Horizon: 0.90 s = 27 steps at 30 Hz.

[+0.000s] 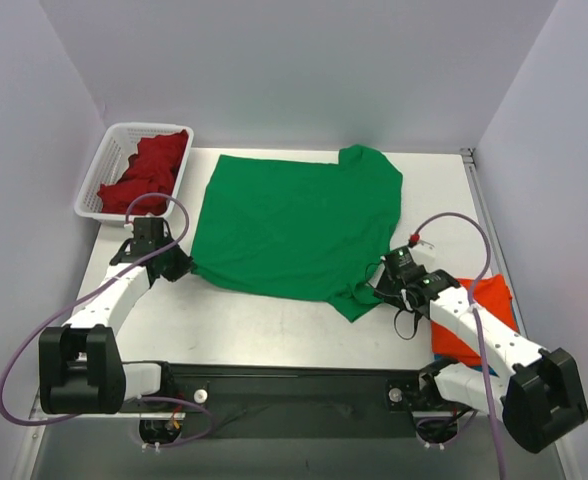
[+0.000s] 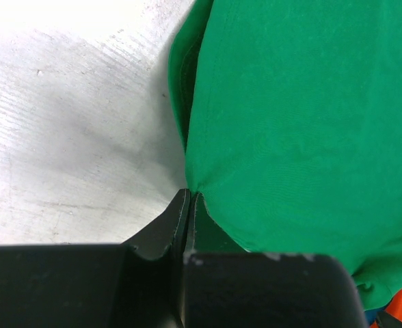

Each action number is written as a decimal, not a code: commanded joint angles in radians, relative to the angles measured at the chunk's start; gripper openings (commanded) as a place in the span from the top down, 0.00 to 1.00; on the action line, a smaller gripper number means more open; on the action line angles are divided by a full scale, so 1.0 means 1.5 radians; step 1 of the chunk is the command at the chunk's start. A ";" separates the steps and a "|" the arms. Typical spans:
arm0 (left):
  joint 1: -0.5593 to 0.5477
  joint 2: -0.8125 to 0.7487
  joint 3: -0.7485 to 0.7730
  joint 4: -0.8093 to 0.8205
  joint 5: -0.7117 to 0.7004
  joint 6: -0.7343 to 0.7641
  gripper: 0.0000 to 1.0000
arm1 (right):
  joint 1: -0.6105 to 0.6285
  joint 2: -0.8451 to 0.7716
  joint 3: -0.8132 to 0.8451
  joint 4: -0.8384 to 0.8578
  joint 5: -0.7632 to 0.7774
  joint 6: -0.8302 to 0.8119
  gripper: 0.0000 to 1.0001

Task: Fold and stack the t-shirts
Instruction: Flatten out the tshirt

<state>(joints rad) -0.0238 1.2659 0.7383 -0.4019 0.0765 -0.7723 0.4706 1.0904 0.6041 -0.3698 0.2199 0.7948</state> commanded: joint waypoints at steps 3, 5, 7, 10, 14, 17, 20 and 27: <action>0.006 0.010 0.026 0.026 0.018 0.008 1.00 | -0.047 -0.015 -0.023 -0.010 -0.006 -0.001 0.50; 0.006 0.012 0.027 0.027 0.021 0.008 1.00 | -0.054 0.008 -0.027 -0.002 -0.020 -0.001 0.44; 0.007 0.014 0.029 0.028 0.020 0.007 1.00 | -0.054 0.030 -0.040 0.022 -0.032 0.011 0.42; 0.006 0.018 0.033 0.029 0.021 0.006 1.00 | -0.057 0.069 -0.046 0.055 -0.037 0.025 0.42; 0.007 0.018 0.035 0.027 0.022 0.007 1.00 | -0.064 0.090 -0.039 0.096 -0.018 0.023 0.48; 0.006 0.019 0.040 0.024 0.020 0.009 1.00 | -0.065 0.104 -0.018 0.101 -0.015 0.007 0.91; 0.006 0.021 0.050 0.018 0.020 0.011 1.00 | -0.050 0.085 -0.010 0.074 -0.022 0.004 1.00; 0.005 0.027 0.072 0.013 0.025 0.012 1.00 | 0.028 -0.072 -0.006 -0.040 0.031 0.031 0.88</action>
<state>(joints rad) -0.0223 1.2987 0.7906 -0.4000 0.0994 -0.7723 0.4984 1.0534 0.5602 -0.3122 0.1814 0.8211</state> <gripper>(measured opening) 0.031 0.099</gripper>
